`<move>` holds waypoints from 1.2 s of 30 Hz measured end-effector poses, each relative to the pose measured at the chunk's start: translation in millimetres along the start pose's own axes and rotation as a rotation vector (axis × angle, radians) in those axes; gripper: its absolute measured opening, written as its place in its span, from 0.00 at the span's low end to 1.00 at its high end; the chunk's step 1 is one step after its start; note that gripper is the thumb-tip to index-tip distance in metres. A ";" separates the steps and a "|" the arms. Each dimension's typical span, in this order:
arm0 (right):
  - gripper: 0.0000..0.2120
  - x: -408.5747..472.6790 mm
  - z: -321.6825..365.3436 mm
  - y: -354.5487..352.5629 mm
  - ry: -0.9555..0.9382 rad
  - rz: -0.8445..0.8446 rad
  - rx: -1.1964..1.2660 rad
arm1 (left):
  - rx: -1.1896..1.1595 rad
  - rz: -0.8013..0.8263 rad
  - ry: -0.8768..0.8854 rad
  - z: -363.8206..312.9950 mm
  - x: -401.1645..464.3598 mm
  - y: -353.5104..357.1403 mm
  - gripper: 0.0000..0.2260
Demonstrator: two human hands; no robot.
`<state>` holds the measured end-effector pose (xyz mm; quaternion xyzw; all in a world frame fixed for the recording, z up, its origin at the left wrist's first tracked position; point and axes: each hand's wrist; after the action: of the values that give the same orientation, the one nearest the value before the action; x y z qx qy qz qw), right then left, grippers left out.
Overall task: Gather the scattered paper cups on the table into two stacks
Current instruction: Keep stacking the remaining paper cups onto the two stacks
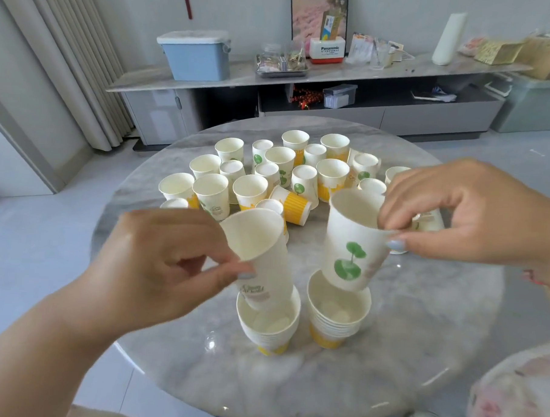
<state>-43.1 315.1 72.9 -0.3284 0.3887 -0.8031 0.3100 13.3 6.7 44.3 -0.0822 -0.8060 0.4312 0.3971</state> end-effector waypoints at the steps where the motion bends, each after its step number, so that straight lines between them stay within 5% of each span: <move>1: 0.03 -2.3 0.8 3.0 -0.008 0.041 -0.020 | 0.006 0.032 0.035 -2.1 -2.9 3.8 0.12; 11: 0.04 -2.8 -0.9 50.2 0.022 0.220 -0.106 | 0.142 0.332 0.139 2.0 -13.5 31.8 0.15; 13: 0.15 -1.2 0.0 45.5 0.056 0.229 -0.069 | 0.097 0.340 0.094 2.7 -12.8 29.9 0.16; 15: 0.20 2.0 -4.3 34.8 0.098 0.133 -0.001 | 0.070 0.268 -0.009 8.7 -9.5 29.9 0.18; 18: 0.09 11.8 -28.9 22.4 0.313 -0.169 0.012 | 0.091 0.113 -0.251 29.4 7.9 40.1 0.17; 20: 0.08 19.5 -55.7 25.7 0.458 -0.225 -0.135 | 0.154 0.115 -0.424 48.8 22.2 55.6 0.16; 22: 0.15 25.9 -77.9 35.5 0.569 -0.142 -0.240 | 0.174 0.198 -0.548 65.6 32.4 74.1 0.19; 26: 0.25 36.1 -104.7 61.7 0.660 0.039 -0.465 | 0.240 0.363 -0.511 85.6 39.1 105.7 0.28; 36: 0.25 51.9 -118.2 87.3 0.640 0.142 -0.757 | 0.446 0.485 -0.511 99.0 52.6 141.7 0.33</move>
<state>-143.5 281.6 -41.4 -0.1276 0.7500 -0.6430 0.0880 -122.2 56.4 -64.4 -0.0718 -0.7227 0.6829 0.0792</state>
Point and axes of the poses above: each hand's wrist, its own x-axis towards the middle knuckle, its own y-axis out of the palm, z = x × y, and after that the axes turned 1 degree about -y, right-handed
